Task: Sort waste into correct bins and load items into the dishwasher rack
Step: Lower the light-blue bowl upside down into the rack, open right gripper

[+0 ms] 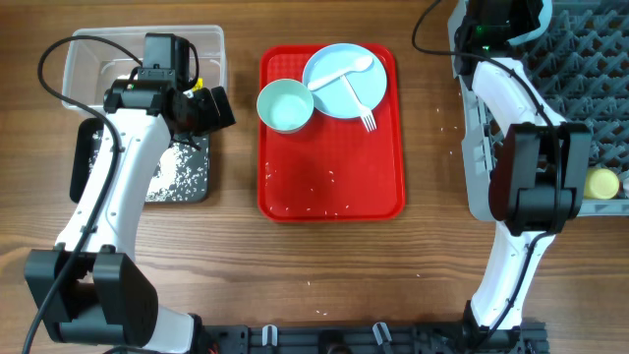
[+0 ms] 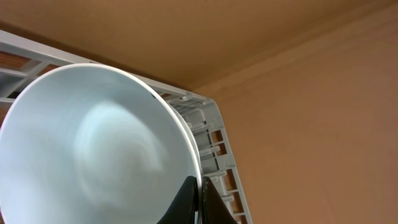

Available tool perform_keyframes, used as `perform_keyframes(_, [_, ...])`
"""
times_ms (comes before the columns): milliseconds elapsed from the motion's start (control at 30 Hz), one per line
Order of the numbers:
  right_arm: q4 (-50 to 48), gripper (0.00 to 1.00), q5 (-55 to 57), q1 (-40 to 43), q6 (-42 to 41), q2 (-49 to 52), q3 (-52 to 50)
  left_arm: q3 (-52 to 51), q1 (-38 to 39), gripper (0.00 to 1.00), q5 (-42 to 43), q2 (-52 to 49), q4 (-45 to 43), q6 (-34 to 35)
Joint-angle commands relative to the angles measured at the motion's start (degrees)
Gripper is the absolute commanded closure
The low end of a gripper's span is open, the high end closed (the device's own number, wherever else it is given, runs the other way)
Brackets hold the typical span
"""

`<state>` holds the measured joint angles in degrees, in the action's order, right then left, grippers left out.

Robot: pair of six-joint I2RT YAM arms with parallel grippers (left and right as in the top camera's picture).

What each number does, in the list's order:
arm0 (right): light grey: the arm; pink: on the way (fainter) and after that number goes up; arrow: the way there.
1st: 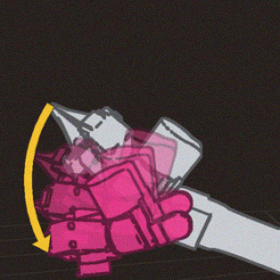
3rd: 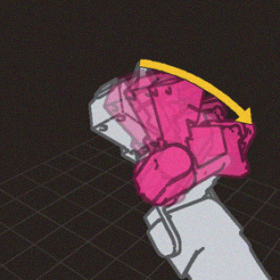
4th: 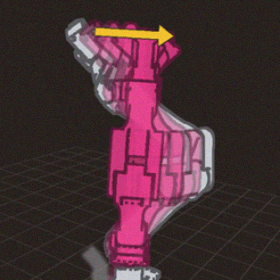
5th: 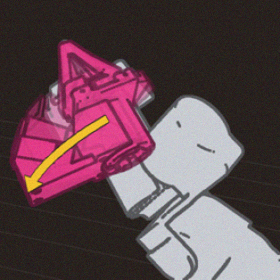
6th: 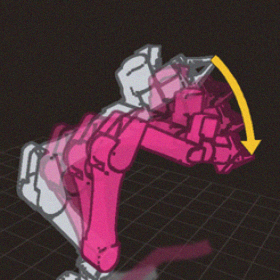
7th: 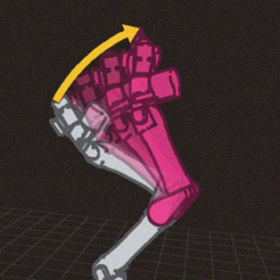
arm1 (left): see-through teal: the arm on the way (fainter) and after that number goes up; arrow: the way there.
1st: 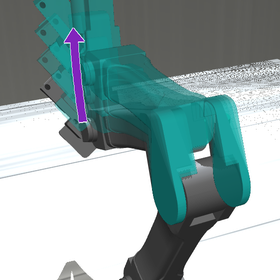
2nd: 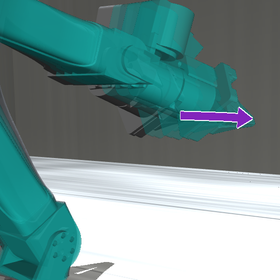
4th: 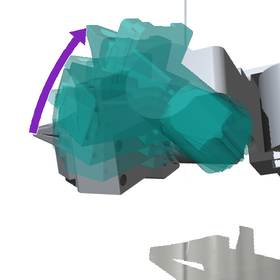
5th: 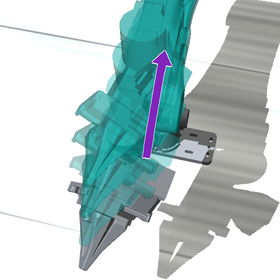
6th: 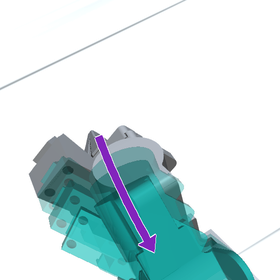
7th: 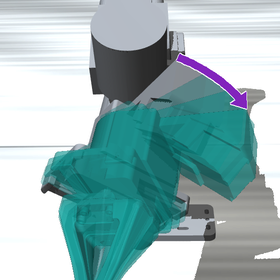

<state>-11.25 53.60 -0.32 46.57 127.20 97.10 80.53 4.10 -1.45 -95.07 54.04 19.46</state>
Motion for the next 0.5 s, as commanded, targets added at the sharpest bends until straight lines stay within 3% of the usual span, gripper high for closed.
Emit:
perform_keyframes(0, [0.39,0.95,-1.11,-0.02,-0.13,1.62,0.37,0.04,-0.31,0.00,-0.11,-0.52,0.02,0.72])
perform_keyframes(100, [0.39,0.46,-0.90,-0.11,-0.09,1.62,0.37,0.04,-0.31,0.00,-0.11,-0.52,0.02,0.72])
perform_keyframes(200, [-3.37,0.23,2.21,-0.98,-0.46,1.60,0.39,0.04,-0.31,0.00,-0.11,-0.52,0.02,0.72])
perform_keyframes(467, [-15.72,0.04,9.09,-6.58,8.66,1.44,0.39,0.04,-0.31,0.00,-0.11,-0.52,0.02,0.72])
